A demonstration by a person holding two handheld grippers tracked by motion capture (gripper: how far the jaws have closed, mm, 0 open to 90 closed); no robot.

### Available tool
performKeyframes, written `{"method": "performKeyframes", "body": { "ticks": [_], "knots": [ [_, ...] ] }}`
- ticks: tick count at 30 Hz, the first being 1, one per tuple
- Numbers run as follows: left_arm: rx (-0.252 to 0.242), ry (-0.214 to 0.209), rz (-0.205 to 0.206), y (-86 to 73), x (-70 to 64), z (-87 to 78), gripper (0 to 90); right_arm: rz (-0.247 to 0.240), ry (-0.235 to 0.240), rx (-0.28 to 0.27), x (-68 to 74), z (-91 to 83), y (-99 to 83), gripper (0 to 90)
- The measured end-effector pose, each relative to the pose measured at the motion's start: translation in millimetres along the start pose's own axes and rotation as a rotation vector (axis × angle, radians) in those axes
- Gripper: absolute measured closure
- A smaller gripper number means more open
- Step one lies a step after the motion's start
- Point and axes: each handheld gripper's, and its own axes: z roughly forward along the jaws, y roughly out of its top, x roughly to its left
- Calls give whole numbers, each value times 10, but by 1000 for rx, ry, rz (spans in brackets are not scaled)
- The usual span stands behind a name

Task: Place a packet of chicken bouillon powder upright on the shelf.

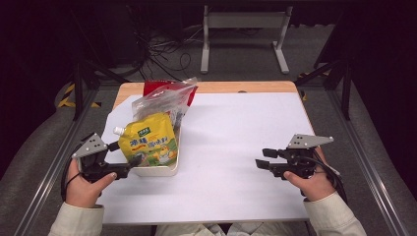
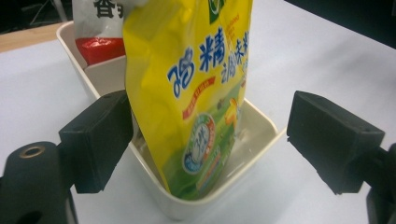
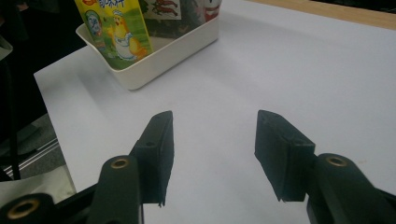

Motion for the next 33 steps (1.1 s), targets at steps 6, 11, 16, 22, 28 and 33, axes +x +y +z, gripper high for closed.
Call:
{"method": "performKeyframes", "body": {
  "ticks": [6,11,16,22,28,33],
  "knots": [
    [11,4,-9,-96,-35,-68,128,-7,-31,-16,-47,-102,-23,437],
    [8,-6,1,-160,-89,-101,107,-10,-54,-27,-84,-188,-47,416],
    [28,-12,22,-199,-144,-126,100,-9,-72,-40,-115,-263,-74,401],
    [42,-36,39,-233,-185,-141,95,-35,-89,-46,-130,-315,-114,385],
    [65,-46,18,-302,-167,-95,95,-70,-105,-40,-168,-354,-200,367],
    [80,-57,-7,-372,-126,-44,94,-89,-112,-47,-192,-374,-271,348]
  ]
}}
